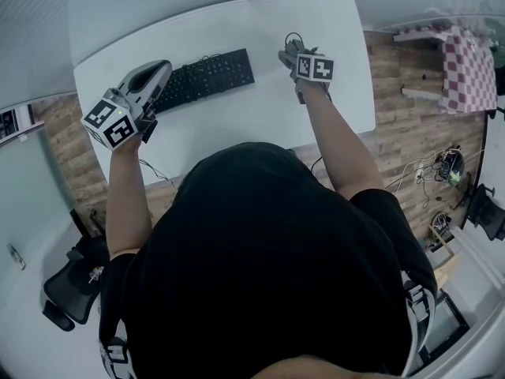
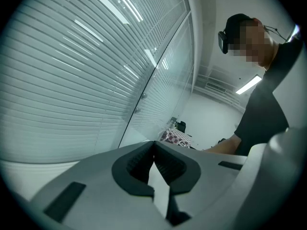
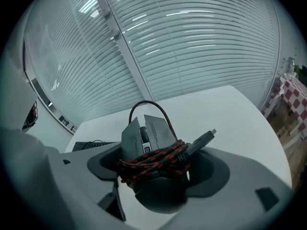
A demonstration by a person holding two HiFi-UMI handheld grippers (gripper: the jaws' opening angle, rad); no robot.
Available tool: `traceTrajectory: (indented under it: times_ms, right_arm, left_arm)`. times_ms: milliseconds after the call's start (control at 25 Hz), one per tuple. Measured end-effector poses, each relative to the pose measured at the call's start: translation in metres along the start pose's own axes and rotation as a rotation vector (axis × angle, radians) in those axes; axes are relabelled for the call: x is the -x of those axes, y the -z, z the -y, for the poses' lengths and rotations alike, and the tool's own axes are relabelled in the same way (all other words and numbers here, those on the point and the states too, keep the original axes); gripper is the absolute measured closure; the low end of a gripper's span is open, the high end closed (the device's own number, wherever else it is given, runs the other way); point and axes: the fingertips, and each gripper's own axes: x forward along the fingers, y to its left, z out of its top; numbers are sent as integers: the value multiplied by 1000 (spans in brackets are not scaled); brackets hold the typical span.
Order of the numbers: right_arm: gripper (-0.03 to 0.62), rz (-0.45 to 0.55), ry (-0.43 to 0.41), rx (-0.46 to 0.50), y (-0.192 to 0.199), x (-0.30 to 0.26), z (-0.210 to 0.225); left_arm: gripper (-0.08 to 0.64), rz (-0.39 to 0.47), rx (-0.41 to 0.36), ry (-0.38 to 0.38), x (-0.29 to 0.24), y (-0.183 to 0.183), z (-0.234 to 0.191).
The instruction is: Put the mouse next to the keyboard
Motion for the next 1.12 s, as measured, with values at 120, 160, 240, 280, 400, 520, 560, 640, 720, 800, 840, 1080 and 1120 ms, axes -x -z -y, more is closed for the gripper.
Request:
traceTrajectory:
  times_ms: [120, 160, 240, 280, 400, 520, 560, 640, 720, 800, 840, 1080, 1120]
  right_arm:
    - [181, -28, 10, 6, 9, -8, 2]
    - [181, -37, 12, 8, 12, -10, 2]
    - [181, -55, 16, 12, 17, -13, 0]
    - [181, -63, 18, 12, 19, -16, 0]
    - [181, -83, 26, 16, 25, -23, 2]
    - [181, -106, 43, 26, 31, -30, 6]
    - [181, -114, 48, 27, 34, -31, 7]
    - [181, -125, 57, 24, 39, -34, 9]
    - [181, -133, 63, 20, 41, -38, 11]
    - [181, -139, 70, 25, 41, -42, 13]
    - [181, -144, 74, 28, 40, -44, 13]
    - [181, -170, 84, 22, 43, -50, 11]
    - [181, -170, 85, 23, 43, -51, 11]
  left_arm:
    - [538, -1, 3, -2, 0, 2, -2]
    - [538, -1, 4, -3, 0, 2, -3]
    - [538, -1, 7, -3, 1, 2, -4]
    - [538, -2, 8, -3, 0, 2, -4]
    - [538, -5, 10, -1, -1, 3, -6]
    - [538, -4, 20, -5, -1, 4, -8]
    - [538, -6, 19, -4, -1, 5, -9]
    - [538, -10, 19, -3, -1, 8, -11]
    - [538, -11, 22, -3, -2, 9, -13]
    - [538, -11, 25, -3, -5, 9, -17]
    - [538, -11, 26, -3, -5, 10, -18]
    - [538, -14, 32, -4, -5, 11, -18]
    - [538, -13, 34, -6, -4, 11, -19]
